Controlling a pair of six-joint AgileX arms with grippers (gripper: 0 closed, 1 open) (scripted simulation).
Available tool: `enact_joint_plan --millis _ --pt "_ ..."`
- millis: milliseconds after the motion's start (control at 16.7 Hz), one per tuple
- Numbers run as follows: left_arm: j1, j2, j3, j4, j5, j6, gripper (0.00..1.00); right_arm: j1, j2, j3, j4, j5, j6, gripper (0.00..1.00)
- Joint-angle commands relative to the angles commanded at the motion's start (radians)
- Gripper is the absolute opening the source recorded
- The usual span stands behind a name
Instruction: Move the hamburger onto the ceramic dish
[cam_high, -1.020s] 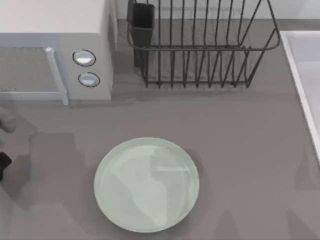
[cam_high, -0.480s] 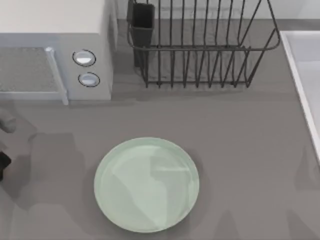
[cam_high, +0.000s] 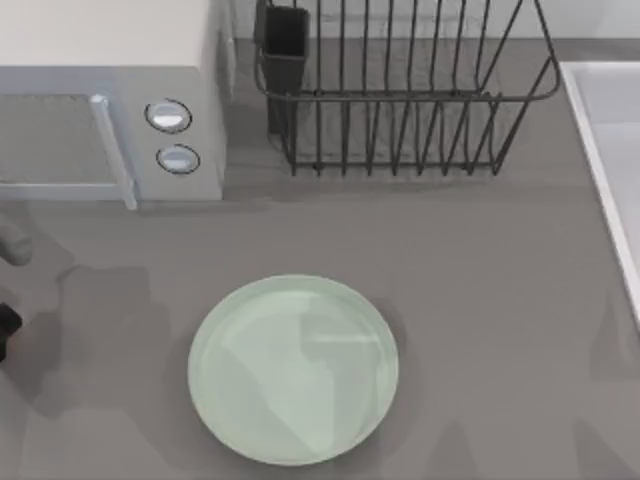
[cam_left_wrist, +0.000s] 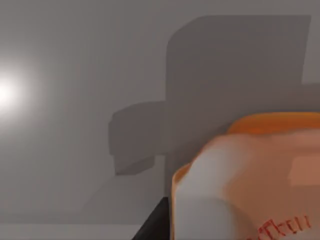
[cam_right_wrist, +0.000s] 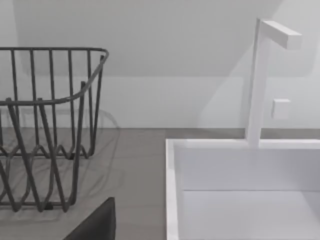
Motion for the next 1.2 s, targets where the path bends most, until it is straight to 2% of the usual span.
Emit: enact_joint_plan --millis 360,420,660,1020,1200 --pt "0.000 0.000 0.000 0.000 0.000 0.000 0.00 0.000 0.000 0.000 0.000 0.000 0.000 1.00" --pt "-0.001 -0.063 0.020 -0.066 0.020 -0.011 0.00 0.000 0.000 0.000 0.000 0.000 0.000 1.00" --pt "0.000 -0.091 0.078 -0.139 0.020 -0.008 0.00 0.000 0.000 0.000 0.000 0.000 0.000 1.00" --pt "-0.002 -0.176 0.231 -0.420 0.020 -0.012 0.00 0.000 0.000 0.000 0.000 0.000 0.000 1.00" --pt "-0.004 -0.209 0.266 -0.459 0.020 -0.016 0.00 0.000 0.000 0.000 0.000 0.000 0.000 1.00"
